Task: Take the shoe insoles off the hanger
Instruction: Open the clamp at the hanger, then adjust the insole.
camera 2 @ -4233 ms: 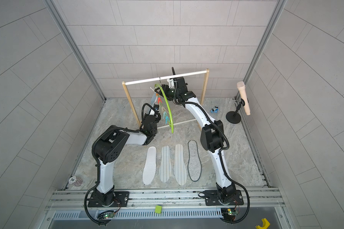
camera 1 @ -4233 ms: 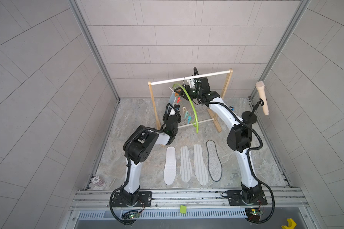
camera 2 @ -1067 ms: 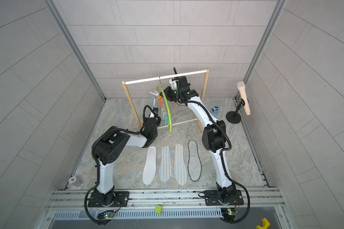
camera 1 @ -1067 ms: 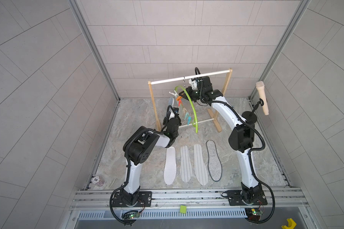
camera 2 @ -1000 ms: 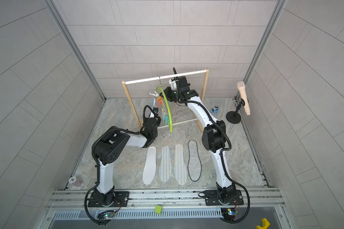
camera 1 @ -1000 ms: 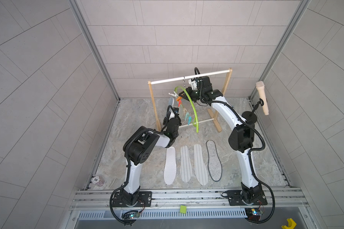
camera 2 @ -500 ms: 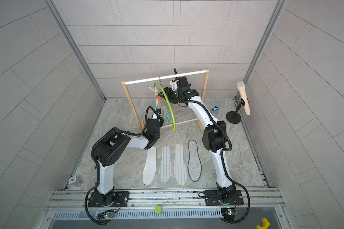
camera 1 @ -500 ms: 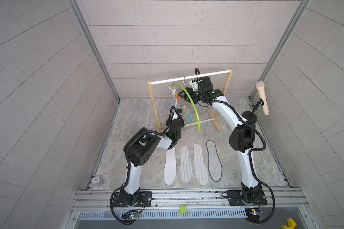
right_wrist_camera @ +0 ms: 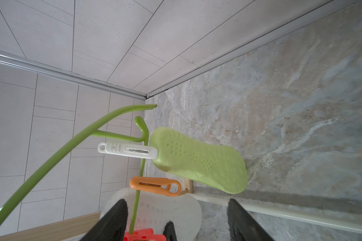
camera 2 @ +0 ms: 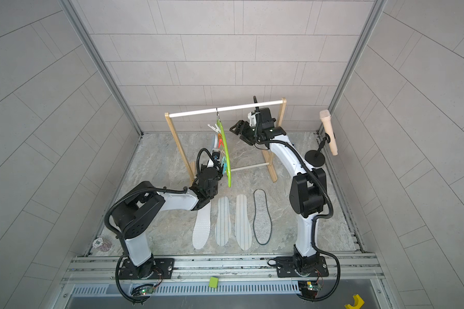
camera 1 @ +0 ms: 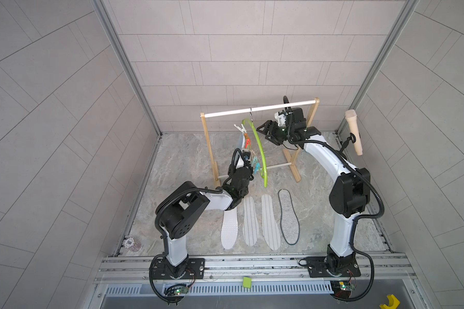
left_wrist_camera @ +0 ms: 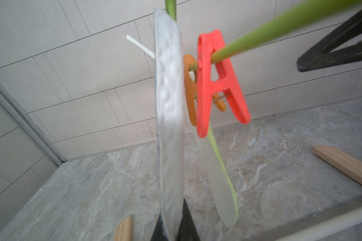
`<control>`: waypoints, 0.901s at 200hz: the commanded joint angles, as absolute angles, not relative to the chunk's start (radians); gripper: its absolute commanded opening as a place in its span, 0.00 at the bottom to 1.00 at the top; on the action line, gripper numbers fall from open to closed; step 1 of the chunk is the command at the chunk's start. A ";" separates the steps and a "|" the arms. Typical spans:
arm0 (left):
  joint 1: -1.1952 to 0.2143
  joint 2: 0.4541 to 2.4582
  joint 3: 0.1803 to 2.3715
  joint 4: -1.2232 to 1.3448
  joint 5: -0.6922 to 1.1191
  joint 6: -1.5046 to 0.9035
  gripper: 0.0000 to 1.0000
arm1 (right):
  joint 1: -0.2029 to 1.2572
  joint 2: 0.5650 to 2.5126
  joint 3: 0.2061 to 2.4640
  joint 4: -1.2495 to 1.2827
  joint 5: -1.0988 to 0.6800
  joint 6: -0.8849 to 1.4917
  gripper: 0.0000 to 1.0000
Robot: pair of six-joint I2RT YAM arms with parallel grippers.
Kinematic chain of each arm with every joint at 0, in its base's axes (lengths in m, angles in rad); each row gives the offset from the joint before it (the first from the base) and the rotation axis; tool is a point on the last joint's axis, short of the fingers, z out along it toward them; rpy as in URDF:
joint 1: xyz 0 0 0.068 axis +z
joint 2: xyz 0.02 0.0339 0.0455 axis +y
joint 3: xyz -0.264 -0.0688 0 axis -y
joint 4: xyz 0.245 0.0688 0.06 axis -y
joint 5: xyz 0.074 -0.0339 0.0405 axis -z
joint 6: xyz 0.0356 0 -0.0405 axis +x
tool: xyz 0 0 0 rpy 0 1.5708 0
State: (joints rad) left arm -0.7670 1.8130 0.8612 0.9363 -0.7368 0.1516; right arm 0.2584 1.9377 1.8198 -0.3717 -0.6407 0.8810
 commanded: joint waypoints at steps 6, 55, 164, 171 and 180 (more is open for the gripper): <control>-0.782 1.735 0.823 0.853 -0.785 0.094 0.00 | 0.257 1.851 1.753 -0.317 -0.630 0.877 0.77; -0.798 1.591 0.766 0.673 -0.763 -0.003 0.00 | 0.255 1.749 1.630 -0.340 -0.621 0.837 0.76; -0.796 1.054 0.741 -0.039 -0.552 -0.315 0.00 | 0.173 1.434 1.334 -0.434 -0.652 0.790 0.68; -0.795 1.008 0.745 -0.081 -0.520 -0.329 0.00 | 0.164 1.401 1.318 -0.459 -0.653 0.782 0.67; -0.791 0.951 0.751 -0.138 -0.490 -0.353 0.00 | 0.150 1.359 1.301 -0.496 -0.659 0.765 0.66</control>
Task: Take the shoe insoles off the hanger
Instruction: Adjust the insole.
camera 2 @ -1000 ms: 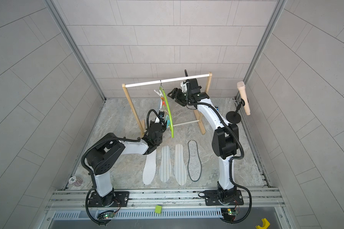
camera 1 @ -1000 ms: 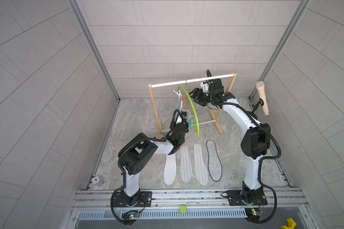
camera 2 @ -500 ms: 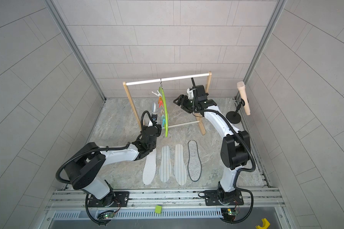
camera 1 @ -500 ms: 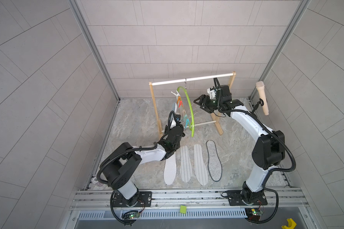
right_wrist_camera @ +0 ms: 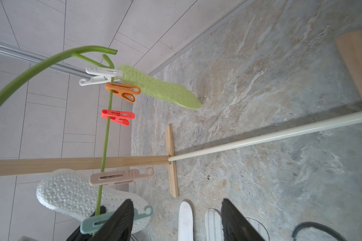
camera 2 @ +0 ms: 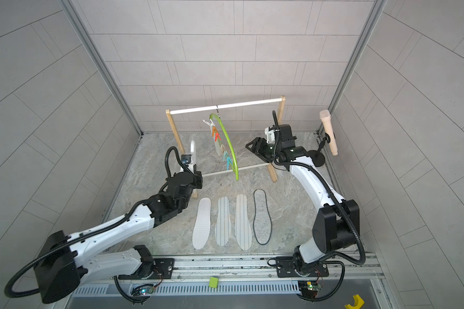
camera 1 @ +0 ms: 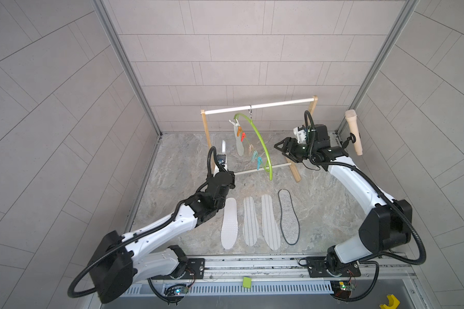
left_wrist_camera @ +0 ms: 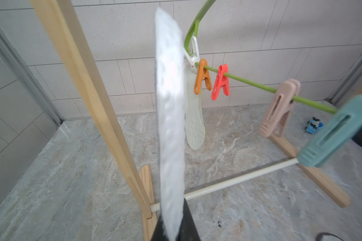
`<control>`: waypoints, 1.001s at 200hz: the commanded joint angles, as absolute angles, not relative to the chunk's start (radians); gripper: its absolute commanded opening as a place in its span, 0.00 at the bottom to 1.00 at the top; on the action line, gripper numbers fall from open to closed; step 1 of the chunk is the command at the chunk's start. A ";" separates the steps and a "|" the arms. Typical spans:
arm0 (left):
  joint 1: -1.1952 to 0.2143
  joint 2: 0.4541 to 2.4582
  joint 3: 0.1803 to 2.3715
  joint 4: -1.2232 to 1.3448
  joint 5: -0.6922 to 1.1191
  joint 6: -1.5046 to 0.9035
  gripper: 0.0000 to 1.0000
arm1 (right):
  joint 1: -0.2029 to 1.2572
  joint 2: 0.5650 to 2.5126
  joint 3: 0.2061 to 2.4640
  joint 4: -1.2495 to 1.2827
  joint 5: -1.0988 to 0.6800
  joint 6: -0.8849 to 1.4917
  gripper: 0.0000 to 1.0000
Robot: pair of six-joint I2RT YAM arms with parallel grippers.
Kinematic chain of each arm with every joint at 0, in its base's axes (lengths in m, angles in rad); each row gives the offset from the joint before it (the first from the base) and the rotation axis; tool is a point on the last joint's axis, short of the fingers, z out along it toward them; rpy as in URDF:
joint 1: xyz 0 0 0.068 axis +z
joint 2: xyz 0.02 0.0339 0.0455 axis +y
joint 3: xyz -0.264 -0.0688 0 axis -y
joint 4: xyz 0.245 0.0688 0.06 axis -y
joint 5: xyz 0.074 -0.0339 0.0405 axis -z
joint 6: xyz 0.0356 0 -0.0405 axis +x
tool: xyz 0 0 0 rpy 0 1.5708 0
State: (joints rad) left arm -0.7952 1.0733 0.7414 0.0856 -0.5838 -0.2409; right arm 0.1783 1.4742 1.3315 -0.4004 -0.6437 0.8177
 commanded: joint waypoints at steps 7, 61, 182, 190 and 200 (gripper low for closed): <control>-0.788 0.907 0.759 -0.179 -0.463 -0.377 0.00 | 0.137 1.322 1.289 -0.527 -0.663 0.753 0.65; -0.764 0.746 0.891 -0.266 -0.116 -0.541 0.00 | 0.087 0.983 1.242 -0.587 -0.717 0.698 0.63; -0.759 0.989 1.229 0.075 0.362 -0.832 0.00 | 0.537 1.029 1.491 -0.374 -0.721 0.882 0.76; -0.757 0.992 1.229 0.110 0.371 -0.851 0.00 | 0.552 1.042 1.493 -0.361 -0.719 0.901 0.76; -0.754 0.997 1.227 0.147 0.387 -0.876 0.00 | 0.561 1.055 1.480 -0.321 -0.725 0.931 0.77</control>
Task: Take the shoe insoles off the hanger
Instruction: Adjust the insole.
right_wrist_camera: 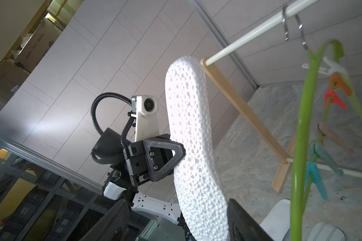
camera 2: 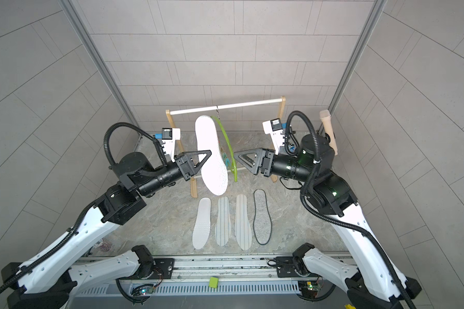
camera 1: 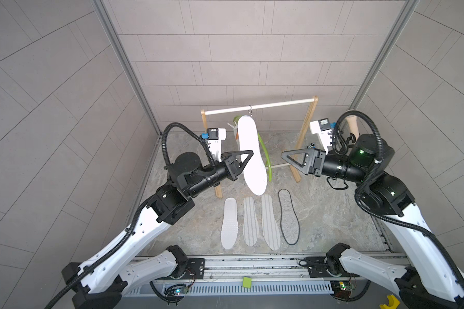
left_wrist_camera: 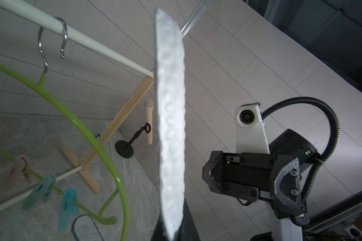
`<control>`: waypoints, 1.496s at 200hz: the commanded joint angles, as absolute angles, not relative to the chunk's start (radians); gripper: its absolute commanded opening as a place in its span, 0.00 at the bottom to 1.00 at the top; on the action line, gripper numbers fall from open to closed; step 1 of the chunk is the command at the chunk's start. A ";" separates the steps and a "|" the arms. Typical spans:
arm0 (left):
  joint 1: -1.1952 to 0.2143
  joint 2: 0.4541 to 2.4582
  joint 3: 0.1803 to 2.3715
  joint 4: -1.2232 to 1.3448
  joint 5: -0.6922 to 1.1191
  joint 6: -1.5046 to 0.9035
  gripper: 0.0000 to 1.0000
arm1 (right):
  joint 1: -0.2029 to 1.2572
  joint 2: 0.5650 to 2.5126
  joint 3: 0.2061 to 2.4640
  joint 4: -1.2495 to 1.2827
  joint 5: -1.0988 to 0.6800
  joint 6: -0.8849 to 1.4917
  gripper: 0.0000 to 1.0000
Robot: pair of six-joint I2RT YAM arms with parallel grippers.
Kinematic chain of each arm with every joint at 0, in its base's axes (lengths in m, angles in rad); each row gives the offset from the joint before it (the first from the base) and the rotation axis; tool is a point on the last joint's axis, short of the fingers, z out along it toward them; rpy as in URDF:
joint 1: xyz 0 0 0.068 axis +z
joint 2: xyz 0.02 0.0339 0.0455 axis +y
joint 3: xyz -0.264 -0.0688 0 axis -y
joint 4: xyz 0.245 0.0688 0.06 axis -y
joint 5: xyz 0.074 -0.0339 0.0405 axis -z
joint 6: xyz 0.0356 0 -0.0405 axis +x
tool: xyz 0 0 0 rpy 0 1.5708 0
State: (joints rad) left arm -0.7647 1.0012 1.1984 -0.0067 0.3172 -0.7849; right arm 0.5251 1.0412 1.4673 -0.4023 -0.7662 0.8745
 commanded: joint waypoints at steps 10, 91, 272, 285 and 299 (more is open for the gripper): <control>-0.752 1.002 1.231 0.173 0.403 -0.897 0.00 | 0.565 1.063 1.469 -0.294 -0.726 0.946 0.76; -0.667 1.027 1.175 0.435 0.397 -1.021 0.00 | 0.566 1.051 1.413 -0.187 -0.771 1.011 0.67; -0.559 1.054 1.215 0.297 0.299 -1.068 0.95 | 0.583 1.183 1.607 -0.246 -0.734 0.903 0.00; -0.555 1.007 1.242 0.128 0.217 -1.017 1.00 | 0.585 1.202 1.690 -0.368 -0.675 0.794 0.00; -0.553 0.959 1.263 -0.038 0.112 -0.990 1.00 | 0.588 1.225 1.767 -0.456 -0.610 0.683 0.00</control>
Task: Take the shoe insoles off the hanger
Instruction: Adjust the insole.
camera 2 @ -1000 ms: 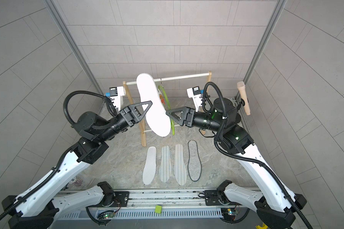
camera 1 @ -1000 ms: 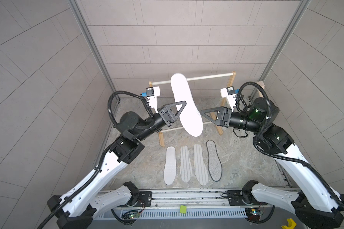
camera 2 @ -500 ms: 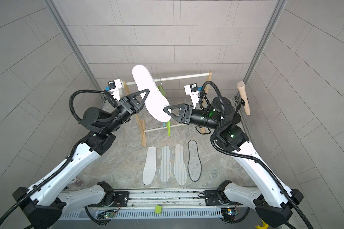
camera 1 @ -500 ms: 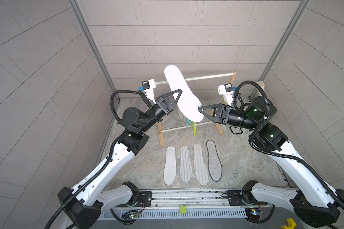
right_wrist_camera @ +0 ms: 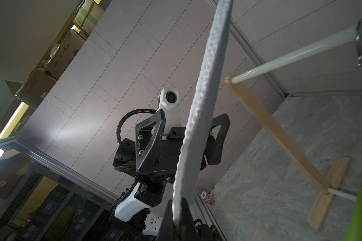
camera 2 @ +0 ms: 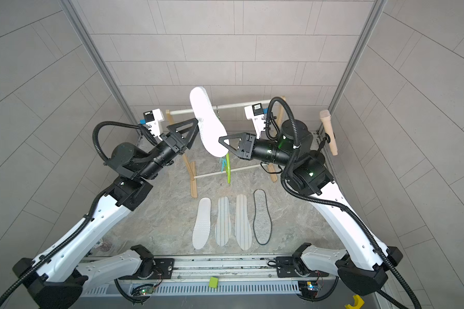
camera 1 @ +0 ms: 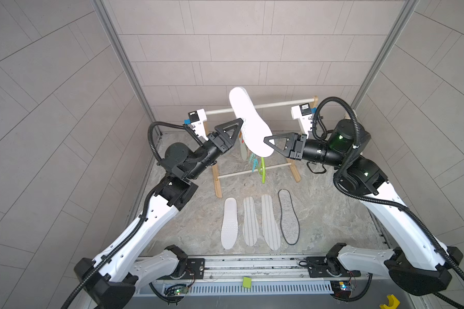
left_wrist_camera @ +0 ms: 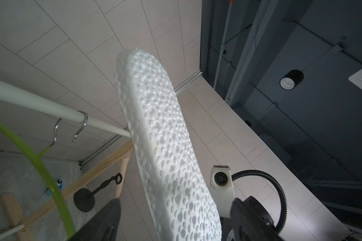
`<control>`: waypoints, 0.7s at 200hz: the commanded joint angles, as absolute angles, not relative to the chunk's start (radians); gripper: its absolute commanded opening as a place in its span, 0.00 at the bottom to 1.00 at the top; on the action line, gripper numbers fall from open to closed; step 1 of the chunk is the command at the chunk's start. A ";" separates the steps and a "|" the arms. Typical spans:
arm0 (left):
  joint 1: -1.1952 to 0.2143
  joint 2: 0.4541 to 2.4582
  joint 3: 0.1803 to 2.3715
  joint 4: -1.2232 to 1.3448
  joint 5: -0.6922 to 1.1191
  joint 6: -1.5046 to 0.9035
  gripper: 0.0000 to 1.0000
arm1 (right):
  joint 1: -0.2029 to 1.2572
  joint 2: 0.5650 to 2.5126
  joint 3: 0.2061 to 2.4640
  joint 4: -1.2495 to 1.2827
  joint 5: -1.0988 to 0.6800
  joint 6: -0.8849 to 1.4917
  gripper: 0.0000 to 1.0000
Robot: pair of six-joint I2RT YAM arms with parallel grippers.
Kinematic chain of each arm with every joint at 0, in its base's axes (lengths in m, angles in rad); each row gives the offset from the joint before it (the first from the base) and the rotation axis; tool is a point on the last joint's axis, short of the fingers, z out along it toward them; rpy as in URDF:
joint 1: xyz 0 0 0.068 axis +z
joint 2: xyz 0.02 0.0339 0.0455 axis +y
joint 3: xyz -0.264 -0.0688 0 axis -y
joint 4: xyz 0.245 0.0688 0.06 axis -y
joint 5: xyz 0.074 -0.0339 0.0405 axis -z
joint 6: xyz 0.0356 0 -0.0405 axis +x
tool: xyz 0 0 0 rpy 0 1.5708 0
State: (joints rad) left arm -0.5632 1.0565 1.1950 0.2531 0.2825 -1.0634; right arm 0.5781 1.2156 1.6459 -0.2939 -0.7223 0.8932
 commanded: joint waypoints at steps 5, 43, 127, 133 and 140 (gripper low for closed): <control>-0.550 0.943 1.274 -0.092 0.082 -0.990 1.00 | 0.594 1.237 1.802 -0.498 -0.583 0.634 0.00; -0.543 0.933 1.400 -0.225 0.090 -1.012 1.00 | 0.621 1.362 2.013 -0.738 -0.469 0.402 0.00; -0.626 1.141 1.732 -0.375 0.197 -1.093 1.00 | 0.824 1.585 2.332 -0.972 -0.262 0.195 0.00; -0.629 1.149 1.741 -0.406 0.191 -1.089 1.00 | 0.843 1.602 2.364 -1.003 -0.244 0.178 0.00; -0.628 1.155 1.747 -0.443 0.187 -1.081 1.00 | 0.864 1.620 2.393 -1.030 -0.226 0.163 0.00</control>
